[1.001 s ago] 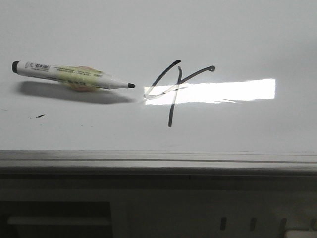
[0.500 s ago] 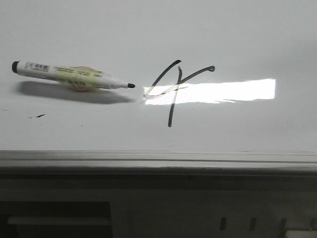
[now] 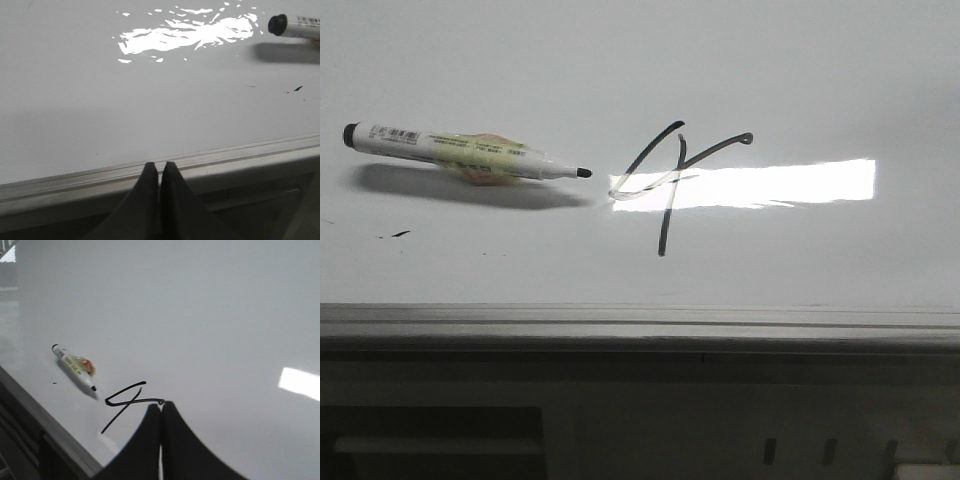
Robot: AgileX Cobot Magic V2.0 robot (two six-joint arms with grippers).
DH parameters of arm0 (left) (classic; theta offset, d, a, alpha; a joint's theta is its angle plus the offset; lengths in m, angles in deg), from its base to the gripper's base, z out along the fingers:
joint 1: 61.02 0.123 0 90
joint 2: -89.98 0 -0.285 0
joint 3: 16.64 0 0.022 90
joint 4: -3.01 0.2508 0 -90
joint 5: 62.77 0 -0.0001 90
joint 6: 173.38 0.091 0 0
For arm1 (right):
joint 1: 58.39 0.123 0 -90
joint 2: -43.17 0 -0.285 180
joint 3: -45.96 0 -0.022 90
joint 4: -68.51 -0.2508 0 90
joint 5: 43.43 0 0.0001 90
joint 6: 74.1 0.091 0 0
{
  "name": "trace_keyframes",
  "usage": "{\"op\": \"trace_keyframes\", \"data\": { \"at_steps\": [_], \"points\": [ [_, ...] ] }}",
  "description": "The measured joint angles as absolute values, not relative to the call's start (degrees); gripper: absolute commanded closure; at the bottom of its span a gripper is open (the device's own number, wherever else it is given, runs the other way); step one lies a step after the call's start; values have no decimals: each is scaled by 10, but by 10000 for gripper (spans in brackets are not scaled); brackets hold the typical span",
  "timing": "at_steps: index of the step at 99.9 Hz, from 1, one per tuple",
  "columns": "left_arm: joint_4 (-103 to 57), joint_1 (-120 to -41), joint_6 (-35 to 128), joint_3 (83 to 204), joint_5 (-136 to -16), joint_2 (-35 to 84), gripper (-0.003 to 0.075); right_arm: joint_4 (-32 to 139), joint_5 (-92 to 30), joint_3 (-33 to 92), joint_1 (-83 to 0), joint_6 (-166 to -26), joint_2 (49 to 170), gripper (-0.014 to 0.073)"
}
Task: Write number 4 on whiteboard
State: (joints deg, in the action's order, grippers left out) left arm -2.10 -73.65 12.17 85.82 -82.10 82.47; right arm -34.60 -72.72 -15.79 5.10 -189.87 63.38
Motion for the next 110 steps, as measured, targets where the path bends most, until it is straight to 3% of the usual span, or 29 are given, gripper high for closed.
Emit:
{"op": "trace_keyframes", "data": {
  "at_steps": [49, 110],
  "points": [
    [-21, -736, 122, 858, -821, 825, 741, 72, -716, -222, -28, -1419, 689, 659],
    [-21, -736, 122, 858, -821, 825, 741, 478, -642, -297, -262, -941, 709, 659]
  ]
}}
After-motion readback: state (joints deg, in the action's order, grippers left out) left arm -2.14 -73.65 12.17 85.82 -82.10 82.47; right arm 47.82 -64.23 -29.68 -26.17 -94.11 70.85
